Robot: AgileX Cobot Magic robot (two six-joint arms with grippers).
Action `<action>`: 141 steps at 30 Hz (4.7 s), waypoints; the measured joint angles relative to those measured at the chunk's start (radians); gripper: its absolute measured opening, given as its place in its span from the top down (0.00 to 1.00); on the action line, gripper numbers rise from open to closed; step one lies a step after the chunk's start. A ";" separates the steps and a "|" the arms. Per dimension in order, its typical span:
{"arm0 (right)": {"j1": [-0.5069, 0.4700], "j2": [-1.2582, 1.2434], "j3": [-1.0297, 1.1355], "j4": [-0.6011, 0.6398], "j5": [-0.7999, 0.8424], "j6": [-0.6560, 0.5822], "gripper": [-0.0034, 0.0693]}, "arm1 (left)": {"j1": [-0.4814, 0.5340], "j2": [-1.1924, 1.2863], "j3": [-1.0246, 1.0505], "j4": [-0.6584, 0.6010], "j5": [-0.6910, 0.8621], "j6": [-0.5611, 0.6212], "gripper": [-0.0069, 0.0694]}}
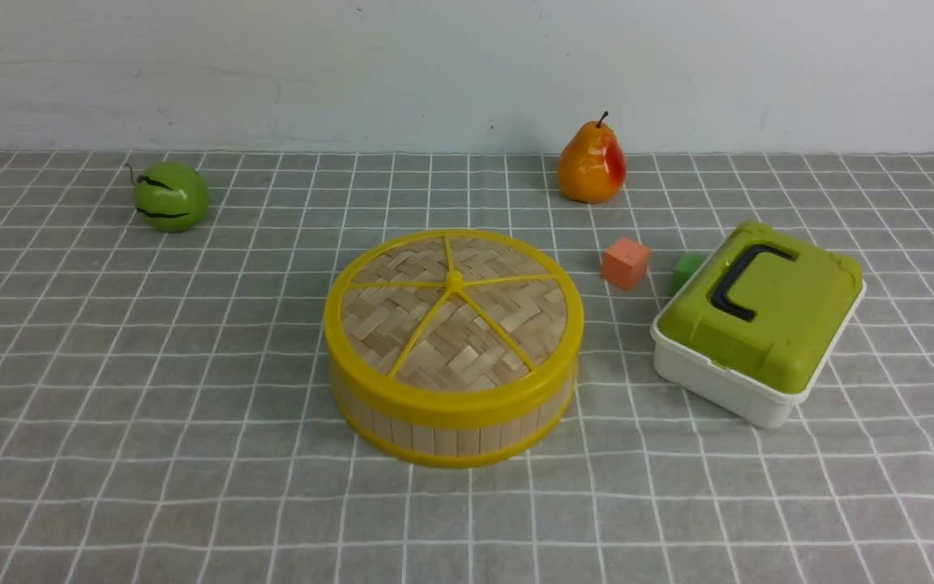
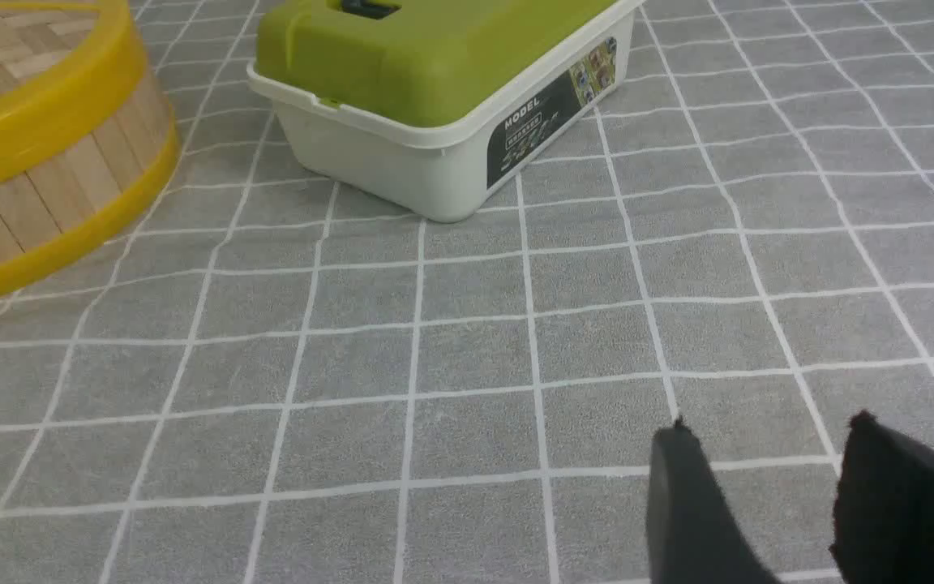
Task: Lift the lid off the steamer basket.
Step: Use the left arm to lift the lid of the steamer
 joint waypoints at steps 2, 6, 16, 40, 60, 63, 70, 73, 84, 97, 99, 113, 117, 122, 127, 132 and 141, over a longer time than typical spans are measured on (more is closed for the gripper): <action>0.000 0.000 0.000 0.000 0.000 0.000 0.62 | 0.000 0.000 0.000 0.000 0.000 0.000 0.65; 0.000 0.000 0.000 0.000 0.000 0.000 0.62 | 0.000 0.000 0.000 0.000 0.000 0.000 0.64; 0.000 0.000 0.000 0.000 0.000 0.000 0.62 | 0.000 0.000 0.000 0.000 0.000 0.000 0.63; 0.000 0.000 0.000 0.000 0.000 0.000 0.62 | 0.000 0.000 0.001 0.026 -0.413 0.000 0.61; 0.000 0.000 0.000 0.000 0.000 0.000 0.62 | 0.000 -0.001 -0.112 0.000 -1.261 -0.242 0.60; 0.000 0.000 0.000 0.000 0.000 0.000 0.62 | 0.000 0.050 -0.325 0.000 -0.954 -0.228 0.60; 0.000 0.000 0.000 0.000 0.000 0.000 0.62 | 0.000 0.446 -0.804 0.052 -0.335 -0.165 0.60; 0.000 0.000 0.000 0.000 0.000 0.000 0.62 | 0.000 0.591 -0.875 0.053 -0.289 -0.165 0.60; 0.000 0.000 0.000 0.000 0.000 0.000 0.62 | 0.000 0.932 -0.899 0.019 -0.502 -0.369 0.60; 0.000 0.000 0.000 0.000 0.000 0.000 0.62 | -0.348 1.362 -1.378 0.302 0.221 -0.299 0.74; 0.000 0.000 0.000 0.000 0.000 0.000 0.62 | -0.374 1.443 -1.476 0.283 0.320 -0.261 0.82; 0.000 0.000 0.000 0.000 0.000 0.000 0.62 | -0.429 1.985 -2.105 -0.024 0.802 -0.006 0.92; 0.000 0.000 0.000 0.000 0.000 0.000 0.62 | -0.429 2.054 -2.164 -0.027 0.837 -0.003 0.83; 0.000 0.000 0.000 0.000 0.000 0.000 0.62 | -0.429 2.112 -2.184 -0.015 0.839 0.012 0.54; 0.000 0.000 0.000 0.000 0.000 0.000 0.62 | -0.459 2.152 -2.186 0.052 0.812 0.023 0.40; 0.000 0.000 0.000 0.000 0.000 0.000 0.62 | -0.511 2.189 -2.186 0.182 0.772 0.022 0.39; 0.000 0.000 0.000 0.000 0.000 0.000 0.62 | -0.518 2.246 -2.186 0.229 0.756 -0.022 0.42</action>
